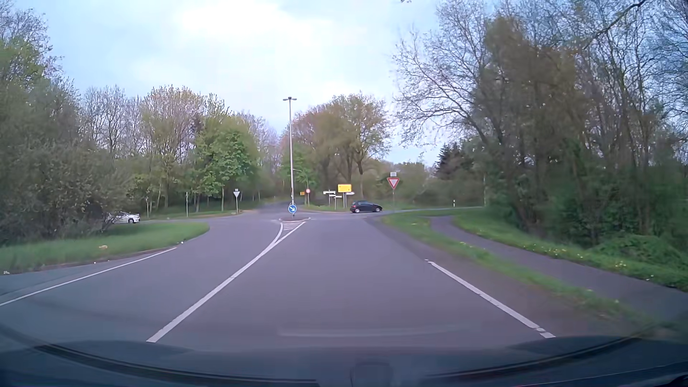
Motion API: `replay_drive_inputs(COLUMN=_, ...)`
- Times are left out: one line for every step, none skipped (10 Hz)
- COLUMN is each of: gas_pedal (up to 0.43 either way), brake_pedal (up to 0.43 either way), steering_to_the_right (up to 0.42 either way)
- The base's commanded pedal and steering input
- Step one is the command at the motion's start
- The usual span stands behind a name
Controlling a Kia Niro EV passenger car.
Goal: Follow the waypoints while adhering to traffic rules and regulations
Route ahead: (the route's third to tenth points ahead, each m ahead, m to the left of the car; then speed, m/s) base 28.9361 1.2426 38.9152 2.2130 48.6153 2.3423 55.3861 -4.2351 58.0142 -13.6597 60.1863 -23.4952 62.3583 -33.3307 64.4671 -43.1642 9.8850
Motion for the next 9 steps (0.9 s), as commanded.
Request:
replay_drive_inputs(gas_pedal=0.000, brake_pedal=0.000, steering_to_the_right=-0.008)
replay_drive_inputs(gas_pedal=0.000, brake_pedal=0.000, steering_to_the_right=-0.006)
replay_drive_inputs(gas_pedal=0.000, brake_pedal=0.000, steering_to_the_right=-0.006)
replay_drive_inputs(gas_pedal=0.000, brake_pedal=0.000, steering_to_the_right=-0.006)
replay_drive_inputs(gas_pedal=0.000, brake_pedal=0.000, steering_to_the_right=-0.006)
replay_drive_inputs(gas_pedal=0.000, brake_pedal=0.000, steering_to_the_right=-0.006)
replay_drive_inputs(gas_pedal=0.000, brake_pedal=0.000, steering_to_the_right=-0.006)
replay_drive_inputs(gas_pedal=0.000, brake_pedal=0.000, steering_to_the_right=-0.006)
replay_drive_inputs(gas_pedal=0.000, brake_pedal=0.018, steering_to_the_right=-0.006)
